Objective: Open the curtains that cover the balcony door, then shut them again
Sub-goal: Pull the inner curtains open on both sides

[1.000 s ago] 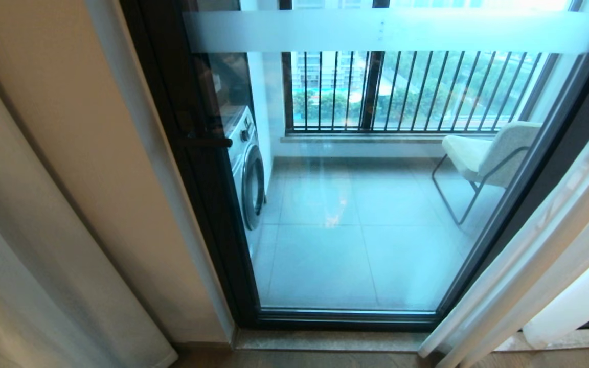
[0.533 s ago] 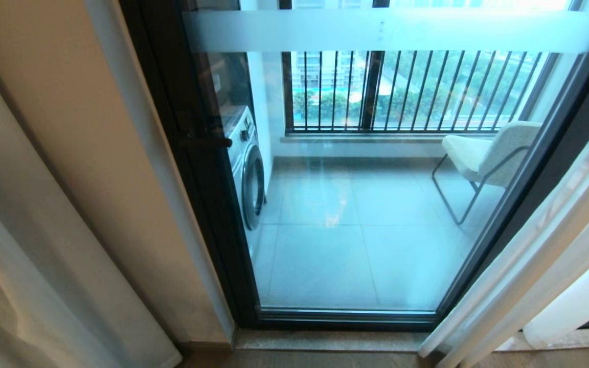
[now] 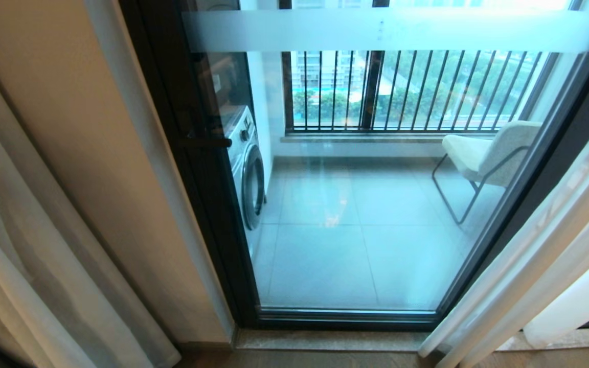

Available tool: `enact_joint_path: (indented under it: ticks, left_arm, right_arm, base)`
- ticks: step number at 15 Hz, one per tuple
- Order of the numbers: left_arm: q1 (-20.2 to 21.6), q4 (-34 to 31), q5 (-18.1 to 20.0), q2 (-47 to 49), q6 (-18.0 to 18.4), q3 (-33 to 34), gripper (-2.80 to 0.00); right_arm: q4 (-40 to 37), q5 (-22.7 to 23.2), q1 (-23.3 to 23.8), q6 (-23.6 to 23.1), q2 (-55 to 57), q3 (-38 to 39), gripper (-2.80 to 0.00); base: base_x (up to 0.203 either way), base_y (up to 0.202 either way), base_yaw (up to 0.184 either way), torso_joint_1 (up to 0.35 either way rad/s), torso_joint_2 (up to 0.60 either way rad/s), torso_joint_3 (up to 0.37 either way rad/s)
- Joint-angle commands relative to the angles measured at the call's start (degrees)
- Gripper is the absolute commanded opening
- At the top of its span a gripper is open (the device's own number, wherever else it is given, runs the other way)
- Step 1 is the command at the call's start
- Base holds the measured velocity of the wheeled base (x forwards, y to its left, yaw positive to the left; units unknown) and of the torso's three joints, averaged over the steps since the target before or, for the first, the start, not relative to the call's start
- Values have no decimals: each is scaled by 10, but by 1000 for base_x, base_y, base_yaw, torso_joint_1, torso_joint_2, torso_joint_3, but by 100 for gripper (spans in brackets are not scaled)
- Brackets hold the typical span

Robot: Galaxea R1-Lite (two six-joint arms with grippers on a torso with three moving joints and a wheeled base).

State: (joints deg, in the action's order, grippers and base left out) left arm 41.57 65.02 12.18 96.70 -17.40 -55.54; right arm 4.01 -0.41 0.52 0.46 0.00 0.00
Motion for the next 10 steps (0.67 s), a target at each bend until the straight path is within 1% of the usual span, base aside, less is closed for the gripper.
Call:
enact_joint_path:
  ticks: [1, 3, 10]
  left_arm:
    - [-16, 4, -1, -5, -1, -1, -280]
    - [-25, 5, -11, -6, -1, 0, -280]
    - [-26, 5, -13, -10, -1, 2, -280]
  right_arm:
    - [0, 0, 0, 0, 1, 0, -280]
    - [0, 0, 0, 0, 1, 0, -280]
    - [0, 0, 0, 0, 0, 0, -280]
  base:
    - [0, 0, 0, 0, 0, 0]
    - [0, 0, 0, 0, 0, 0]
    - [0, 0, 0, 0, 0, 0]
